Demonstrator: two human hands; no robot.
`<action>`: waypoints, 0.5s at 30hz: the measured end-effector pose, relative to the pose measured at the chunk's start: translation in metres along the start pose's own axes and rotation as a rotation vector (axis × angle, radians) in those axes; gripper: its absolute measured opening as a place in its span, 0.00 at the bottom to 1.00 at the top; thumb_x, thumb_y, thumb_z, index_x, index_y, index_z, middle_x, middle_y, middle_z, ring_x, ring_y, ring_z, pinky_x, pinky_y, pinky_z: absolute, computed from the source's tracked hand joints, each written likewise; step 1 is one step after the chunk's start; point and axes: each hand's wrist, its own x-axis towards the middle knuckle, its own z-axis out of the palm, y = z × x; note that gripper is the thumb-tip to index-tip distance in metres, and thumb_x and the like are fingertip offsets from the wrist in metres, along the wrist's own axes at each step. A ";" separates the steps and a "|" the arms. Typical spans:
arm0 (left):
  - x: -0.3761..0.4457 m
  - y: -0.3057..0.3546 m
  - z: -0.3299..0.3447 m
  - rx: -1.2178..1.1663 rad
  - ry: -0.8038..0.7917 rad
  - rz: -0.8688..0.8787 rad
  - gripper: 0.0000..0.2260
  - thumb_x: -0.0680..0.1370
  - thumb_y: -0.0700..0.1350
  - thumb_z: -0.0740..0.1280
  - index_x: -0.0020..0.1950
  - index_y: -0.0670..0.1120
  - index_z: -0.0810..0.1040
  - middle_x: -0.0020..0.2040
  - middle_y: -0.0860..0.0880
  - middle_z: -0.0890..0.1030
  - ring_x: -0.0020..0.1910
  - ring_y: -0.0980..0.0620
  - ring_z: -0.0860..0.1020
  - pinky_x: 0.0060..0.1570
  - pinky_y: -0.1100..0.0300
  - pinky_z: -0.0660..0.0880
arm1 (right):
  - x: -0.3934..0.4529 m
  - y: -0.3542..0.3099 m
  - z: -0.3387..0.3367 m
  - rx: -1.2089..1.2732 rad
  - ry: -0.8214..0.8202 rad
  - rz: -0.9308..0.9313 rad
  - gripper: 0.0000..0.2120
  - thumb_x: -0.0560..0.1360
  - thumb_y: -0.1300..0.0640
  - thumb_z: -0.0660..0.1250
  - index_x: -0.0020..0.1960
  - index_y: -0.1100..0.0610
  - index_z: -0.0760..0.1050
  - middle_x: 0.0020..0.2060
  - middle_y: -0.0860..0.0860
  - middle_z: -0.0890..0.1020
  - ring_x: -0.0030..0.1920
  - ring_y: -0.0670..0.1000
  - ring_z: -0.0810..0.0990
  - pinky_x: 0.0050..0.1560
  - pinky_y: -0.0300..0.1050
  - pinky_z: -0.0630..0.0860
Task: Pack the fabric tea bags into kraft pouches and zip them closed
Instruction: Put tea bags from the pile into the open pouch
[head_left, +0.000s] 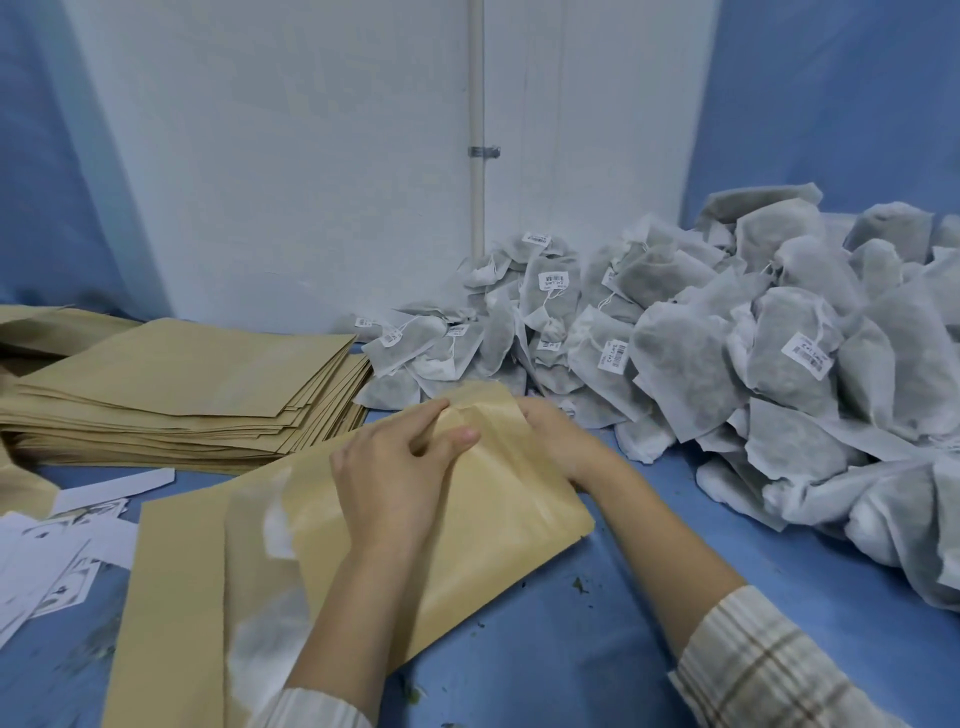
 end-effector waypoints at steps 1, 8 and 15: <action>0.001 -0.001 -0.001 -0.019 -0.010 -0.018 0.18 0.66 0.59 0.73 0.55 0.59 0.81 0.39 0.58 0.80 0.46 0.54 0.76 0.60 0.49 0.69 | 0.000 0.002 0.002 0.119 -0.022 0.051 0.14 0.76 0.66 0.63 0.40 0.48 0.77 0.30 0.37 0.81 0.32 0.34 0.78 0.33 0.29 0.73; 0.003 -0.005 -0.002 -0.015 0.003 -0.048 0.18 0.67 0.60 0.72 0.56 0.60 0.81 0.44 0.55 0.82 0.50 0.52 0.77 0.62 0.50 0.68 | 0.010 0.023 -0.018 -0.244 0.641 0.018 0.09 0.74 0.66 0.64 0.50 0.56 0.77 0.50 0.56 0.80 0.45 0.47 0.79 0.44 0.33 0.73; 0.003 -0.008 0.000 -0.008 -0.013 -0.056 0.19 0.67 0.60 0.73 0.56 0.60 0.80 0.40 0.57 0.80 0.50 0.52 0.76 0.62 0.50 0.68 | 0.003 0.063 -0.067 -0.975 0.695 0.367 0.36 0.74 0.58 0.64 0.75 0.59 0.49 0.72 0.61 0.60 0.71 0.60 0.60 0.69 0.51 0.58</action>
